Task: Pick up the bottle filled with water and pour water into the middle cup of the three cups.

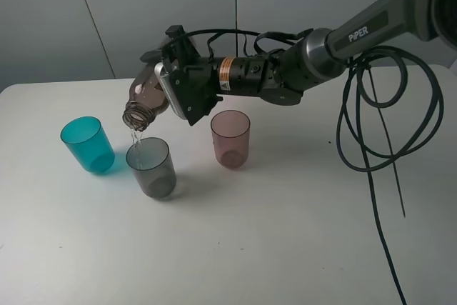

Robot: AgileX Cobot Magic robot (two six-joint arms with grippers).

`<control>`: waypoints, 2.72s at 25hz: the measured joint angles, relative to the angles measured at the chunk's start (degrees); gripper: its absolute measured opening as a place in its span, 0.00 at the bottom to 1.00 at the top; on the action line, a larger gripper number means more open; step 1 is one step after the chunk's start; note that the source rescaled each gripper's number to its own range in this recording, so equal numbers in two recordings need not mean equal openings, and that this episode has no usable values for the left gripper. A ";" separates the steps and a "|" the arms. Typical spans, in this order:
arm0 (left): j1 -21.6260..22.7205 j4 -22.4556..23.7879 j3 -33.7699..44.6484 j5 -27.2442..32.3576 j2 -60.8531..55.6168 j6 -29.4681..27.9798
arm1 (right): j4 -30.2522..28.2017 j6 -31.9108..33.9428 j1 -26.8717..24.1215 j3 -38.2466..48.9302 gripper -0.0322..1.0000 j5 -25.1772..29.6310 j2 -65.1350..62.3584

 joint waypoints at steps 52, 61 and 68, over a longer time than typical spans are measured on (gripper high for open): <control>0.00 0.00 0.00 0.00 0.00 0.11 | -1.24 -15.90 -1.82 -0.11 0.06 -3.04 0.00; 0.00 0.00 0.00 0.00 0.00 0.11 | -2.88 -12.79 -1.82 -0.11 0.06 -3.29 0.00; 0.00 0.00 0.00 0.00 0.00 0.11 | -4.22 -13.51 -1.82 -0.11 0.06 -4.51 0.00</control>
